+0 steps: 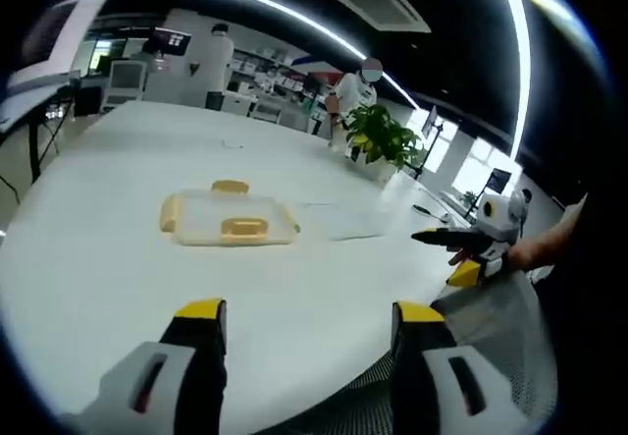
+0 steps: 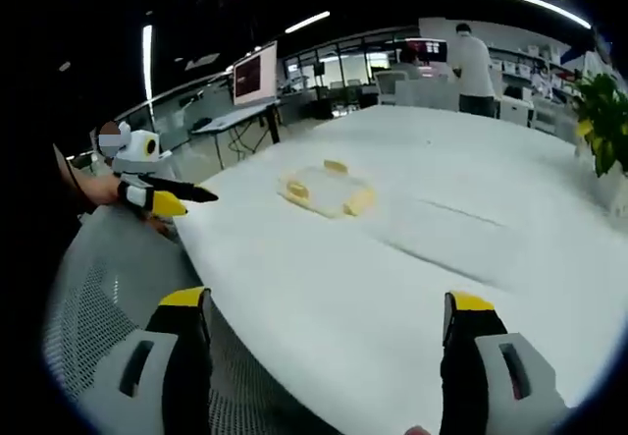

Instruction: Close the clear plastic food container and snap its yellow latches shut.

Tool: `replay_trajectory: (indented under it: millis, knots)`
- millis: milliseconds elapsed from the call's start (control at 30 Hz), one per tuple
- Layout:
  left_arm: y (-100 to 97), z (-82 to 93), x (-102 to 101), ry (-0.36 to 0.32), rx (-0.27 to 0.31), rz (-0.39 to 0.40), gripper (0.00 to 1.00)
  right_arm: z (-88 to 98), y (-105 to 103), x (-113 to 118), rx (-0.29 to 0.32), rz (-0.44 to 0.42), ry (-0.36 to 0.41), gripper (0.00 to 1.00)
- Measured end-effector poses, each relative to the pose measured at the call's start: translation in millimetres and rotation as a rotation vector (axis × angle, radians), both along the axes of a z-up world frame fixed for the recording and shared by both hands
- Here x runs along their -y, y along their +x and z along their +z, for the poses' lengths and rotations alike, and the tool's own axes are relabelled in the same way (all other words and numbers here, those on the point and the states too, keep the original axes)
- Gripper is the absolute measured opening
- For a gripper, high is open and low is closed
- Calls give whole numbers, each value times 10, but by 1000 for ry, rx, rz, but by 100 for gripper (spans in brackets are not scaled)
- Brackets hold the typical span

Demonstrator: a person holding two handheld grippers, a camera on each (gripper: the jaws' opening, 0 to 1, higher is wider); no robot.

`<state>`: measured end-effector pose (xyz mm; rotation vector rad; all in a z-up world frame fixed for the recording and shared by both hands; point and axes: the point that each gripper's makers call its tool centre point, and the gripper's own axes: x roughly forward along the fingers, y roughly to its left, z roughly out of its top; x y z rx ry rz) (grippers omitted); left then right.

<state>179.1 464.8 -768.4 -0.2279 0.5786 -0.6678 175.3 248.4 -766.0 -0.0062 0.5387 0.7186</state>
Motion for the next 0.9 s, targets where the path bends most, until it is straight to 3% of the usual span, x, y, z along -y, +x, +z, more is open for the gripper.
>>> replay_trajectory:
  millis: [100,533,633,733,833,900]
  knots:
    - [-3,1,-4,-6,-4,3,63,-48,-66,-27,-32,25,-22,100]
    - [-31,-22,-3,-4,-25,-4,62,-44,-67,-38,-27,28,-13,100]
    - [-15,-16,-15,-5,-21,8,68,-12,-56,-31,-32,9,22,100]
    - [1,-7,-11,-2,-7,12,79,-46,-70,-38,-37,16,2,100]
    - [29,-39,-59,12,-19,46,97,-41,-64,-33,-37,12,6,100]
    - [28,-56,-88,15,-30,54,99,-47,-68,-39,-37,18,1,100]
